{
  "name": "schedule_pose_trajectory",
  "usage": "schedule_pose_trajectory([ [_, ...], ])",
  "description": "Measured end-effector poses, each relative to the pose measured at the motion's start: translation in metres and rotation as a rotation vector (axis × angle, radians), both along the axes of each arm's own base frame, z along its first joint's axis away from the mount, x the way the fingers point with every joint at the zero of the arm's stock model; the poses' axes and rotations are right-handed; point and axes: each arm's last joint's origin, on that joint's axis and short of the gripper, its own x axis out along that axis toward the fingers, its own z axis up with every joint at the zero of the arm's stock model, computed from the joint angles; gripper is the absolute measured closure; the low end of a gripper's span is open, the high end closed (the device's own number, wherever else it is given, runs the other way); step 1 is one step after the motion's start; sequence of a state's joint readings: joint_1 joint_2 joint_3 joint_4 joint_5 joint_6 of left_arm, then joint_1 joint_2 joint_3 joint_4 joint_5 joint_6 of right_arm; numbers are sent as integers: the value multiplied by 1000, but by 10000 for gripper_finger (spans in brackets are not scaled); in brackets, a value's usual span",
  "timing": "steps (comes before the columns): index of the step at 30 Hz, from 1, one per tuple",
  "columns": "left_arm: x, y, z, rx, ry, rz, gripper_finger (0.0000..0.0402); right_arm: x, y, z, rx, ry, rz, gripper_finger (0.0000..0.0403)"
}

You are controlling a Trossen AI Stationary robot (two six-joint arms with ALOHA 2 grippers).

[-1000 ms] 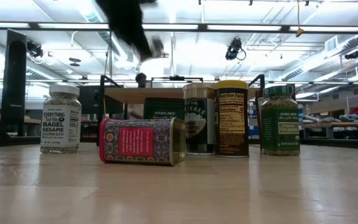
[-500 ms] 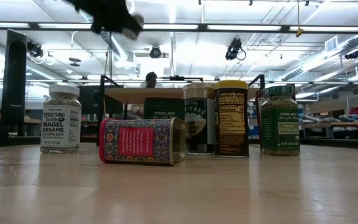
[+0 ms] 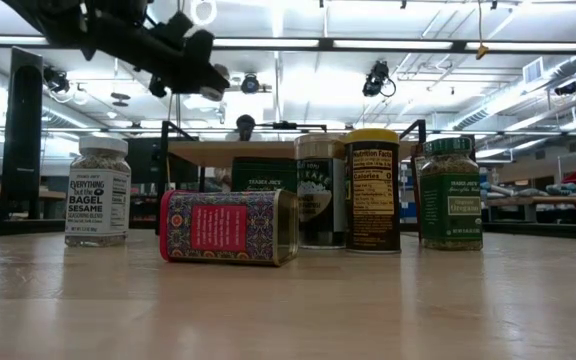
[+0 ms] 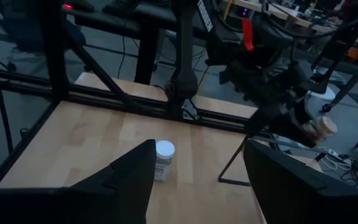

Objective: Shelf spices
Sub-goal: Put the orange seasoning bottle on the shelf

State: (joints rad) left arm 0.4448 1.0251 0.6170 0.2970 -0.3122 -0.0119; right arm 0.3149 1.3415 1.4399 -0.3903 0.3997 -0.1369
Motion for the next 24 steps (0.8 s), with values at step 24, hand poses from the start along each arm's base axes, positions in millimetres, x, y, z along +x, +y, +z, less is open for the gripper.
schedule_pose_trajectory([
  [24,31,31,-47,-50,77,242,223,0,-1,0,-7,-1,-26,160],
])
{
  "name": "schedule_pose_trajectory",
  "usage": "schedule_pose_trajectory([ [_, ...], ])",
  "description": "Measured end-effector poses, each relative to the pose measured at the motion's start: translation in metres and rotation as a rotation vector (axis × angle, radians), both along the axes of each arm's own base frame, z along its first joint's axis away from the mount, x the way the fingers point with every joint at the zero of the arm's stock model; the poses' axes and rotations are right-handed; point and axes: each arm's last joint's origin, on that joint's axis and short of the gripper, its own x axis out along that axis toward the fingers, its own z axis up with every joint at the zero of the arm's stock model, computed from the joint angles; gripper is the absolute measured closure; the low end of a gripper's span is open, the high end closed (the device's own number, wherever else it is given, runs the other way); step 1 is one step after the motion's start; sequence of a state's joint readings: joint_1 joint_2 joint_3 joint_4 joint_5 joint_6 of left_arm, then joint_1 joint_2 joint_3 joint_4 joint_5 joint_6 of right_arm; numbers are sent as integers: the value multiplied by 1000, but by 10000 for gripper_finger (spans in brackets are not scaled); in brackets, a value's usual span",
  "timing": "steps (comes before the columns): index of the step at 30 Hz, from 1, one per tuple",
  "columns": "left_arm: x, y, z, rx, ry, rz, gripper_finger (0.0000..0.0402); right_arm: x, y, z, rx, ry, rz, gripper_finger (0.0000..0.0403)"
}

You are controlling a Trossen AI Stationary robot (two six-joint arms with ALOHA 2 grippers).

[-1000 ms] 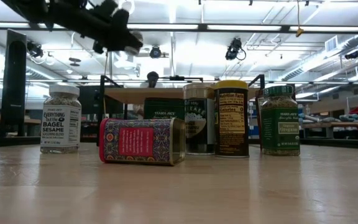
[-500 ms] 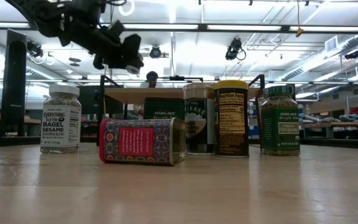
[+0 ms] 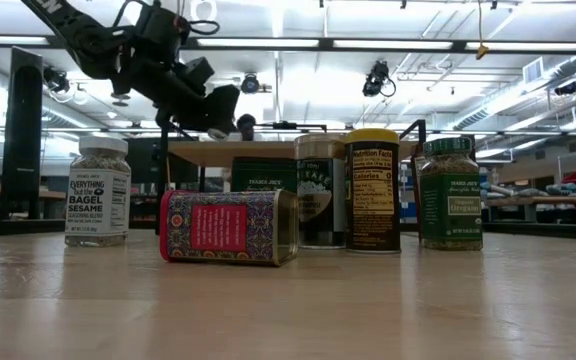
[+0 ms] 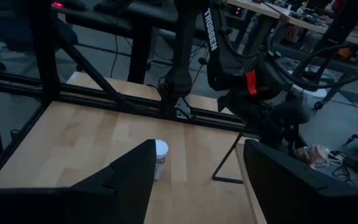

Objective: Shelf spices
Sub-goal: Put the orange seasoning bottle on the shelf

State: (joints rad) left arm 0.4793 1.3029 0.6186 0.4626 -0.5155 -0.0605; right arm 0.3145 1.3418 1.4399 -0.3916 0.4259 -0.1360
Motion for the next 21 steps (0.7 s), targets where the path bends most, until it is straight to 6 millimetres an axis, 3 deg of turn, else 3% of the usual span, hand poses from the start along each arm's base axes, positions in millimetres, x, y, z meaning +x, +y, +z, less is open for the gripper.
schedule_pose_trajectory([
  [8,-1,0,-1,-18,-3,14,223,0,0,0,0,0,0,160],
  [15,-1,0,-4,-42,-4,20,159,0,0,0,1,-1,-1,160],
  [21,-1,0,-4,-44,-4,15,168,0,0,0,3,-1,-1,160],
])
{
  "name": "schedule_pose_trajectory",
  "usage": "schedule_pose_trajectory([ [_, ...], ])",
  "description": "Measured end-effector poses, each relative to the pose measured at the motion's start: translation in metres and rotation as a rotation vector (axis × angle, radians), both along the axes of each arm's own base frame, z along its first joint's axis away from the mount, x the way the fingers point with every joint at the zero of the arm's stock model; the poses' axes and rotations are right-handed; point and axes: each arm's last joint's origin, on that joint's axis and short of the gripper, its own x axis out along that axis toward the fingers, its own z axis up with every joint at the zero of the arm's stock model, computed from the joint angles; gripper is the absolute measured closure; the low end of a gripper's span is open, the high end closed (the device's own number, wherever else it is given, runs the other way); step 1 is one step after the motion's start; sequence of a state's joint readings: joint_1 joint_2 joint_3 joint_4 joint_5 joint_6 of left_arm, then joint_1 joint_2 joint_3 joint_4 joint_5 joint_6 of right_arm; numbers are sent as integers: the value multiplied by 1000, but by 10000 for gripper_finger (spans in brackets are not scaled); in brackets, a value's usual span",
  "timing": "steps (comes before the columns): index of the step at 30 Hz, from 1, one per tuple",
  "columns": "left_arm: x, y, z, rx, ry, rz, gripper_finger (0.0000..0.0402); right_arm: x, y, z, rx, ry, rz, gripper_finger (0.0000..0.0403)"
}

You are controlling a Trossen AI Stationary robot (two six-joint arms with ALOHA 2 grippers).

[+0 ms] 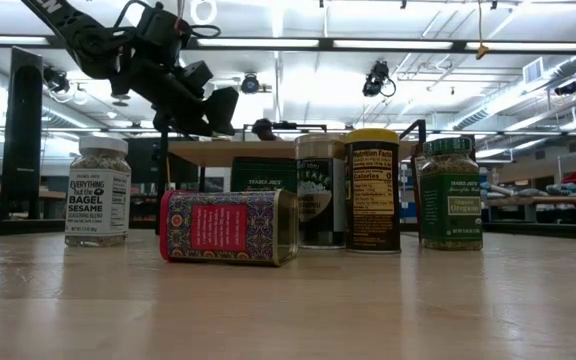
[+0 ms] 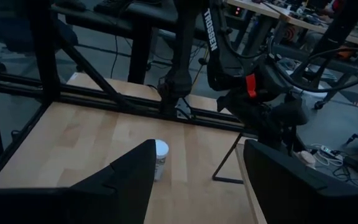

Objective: Shelf spices
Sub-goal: Put the orange seasoning bottle on the shelf

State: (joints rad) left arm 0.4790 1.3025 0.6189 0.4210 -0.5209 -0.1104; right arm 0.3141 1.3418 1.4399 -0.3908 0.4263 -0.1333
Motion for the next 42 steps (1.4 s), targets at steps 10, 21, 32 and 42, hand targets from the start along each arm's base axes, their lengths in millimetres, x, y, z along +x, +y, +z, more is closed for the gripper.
schedule_pose_trajectory([
  [10,1,-4,11,37,-75,-19,179,0,0,0,0,0,0,160],
  [21,-9,-7,30,104,-112,-8,179,0,0,0,0,0,0,160],
  [32,-11,-6,35,98,-158,-59,179,0,0,1,9,-7,-2,160],
  [42,-14,-9,64,136,-88,-93,327,1,-3,1,4,-13,-11,186],
])
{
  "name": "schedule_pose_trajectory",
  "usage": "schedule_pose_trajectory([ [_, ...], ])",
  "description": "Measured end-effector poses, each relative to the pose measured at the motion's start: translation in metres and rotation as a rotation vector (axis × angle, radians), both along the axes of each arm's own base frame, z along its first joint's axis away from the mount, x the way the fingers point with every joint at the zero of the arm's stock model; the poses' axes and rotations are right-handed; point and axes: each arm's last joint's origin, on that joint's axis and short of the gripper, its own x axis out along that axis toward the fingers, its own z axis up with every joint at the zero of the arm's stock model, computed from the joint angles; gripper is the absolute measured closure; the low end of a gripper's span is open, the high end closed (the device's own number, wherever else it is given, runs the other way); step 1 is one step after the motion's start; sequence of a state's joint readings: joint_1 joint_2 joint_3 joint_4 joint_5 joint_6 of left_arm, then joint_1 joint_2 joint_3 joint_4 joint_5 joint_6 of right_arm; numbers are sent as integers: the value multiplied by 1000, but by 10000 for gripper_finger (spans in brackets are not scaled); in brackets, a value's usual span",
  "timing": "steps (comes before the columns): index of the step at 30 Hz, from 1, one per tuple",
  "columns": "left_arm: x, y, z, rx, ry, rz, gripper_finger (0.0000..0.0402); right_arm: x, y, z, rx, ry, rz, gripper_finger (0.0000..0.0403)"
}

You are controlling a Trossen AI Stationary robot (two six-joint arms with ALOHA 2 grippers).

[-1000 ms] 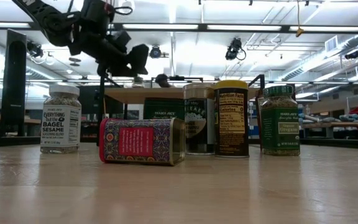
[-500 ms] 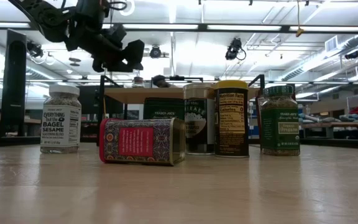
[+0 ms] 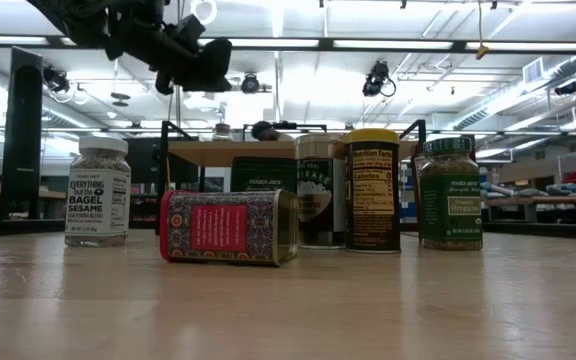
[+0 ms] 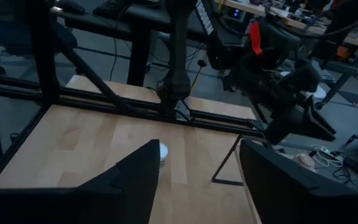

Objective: Shelf spices
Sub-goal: Put the orange seasoning bottle on the shelf

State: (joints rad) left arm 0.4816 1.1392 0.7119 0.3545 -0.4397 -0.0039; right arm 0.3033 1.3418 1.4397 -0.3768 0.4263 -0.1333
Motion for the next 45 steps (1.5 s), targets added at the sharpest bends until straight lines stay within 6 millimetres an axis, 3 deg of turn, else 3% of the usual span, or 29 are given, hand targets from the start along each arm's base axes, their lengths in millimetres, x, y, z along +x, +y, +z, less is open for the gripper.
schedule_pose_trajectory([
  [3,-4,-1,4,4,19,1,389,5,-10,-1,1,-4,-40,219],
  [6,-7,-3,4,-2,44,2,395,15,-24,-8,-15,21,-93,272],
  [10,-10,-3,3,-23,56,46,399,36,-44,-21,-69,61,-114,372],
  [12,-12,-3,2,-36,69,83,400,50,-54,-29,-88,67,-91,392],
  [18,-21,-4,5,-50,42,193,400,93,-88,-62,-104,73,-41,400],
  [24,-32,-2,10,-47,31,284,401,127,-136,-96,-84,29,-63,401],
  [29,-36,4,9,-76,-16,321,401,140,-179,-124,-37,19,-138,402],
  [33,-39,8,9,-87,-36,347,401,142,-202,-139,41,22,-181,402],
  [37,-42,13,11,-88,-72,362,400,143,-211,-141,60,-9,-193,402],
  [45,-42,18,11,-103,-62,212,400,150,-222,-122,63,-36,-203,403],
])
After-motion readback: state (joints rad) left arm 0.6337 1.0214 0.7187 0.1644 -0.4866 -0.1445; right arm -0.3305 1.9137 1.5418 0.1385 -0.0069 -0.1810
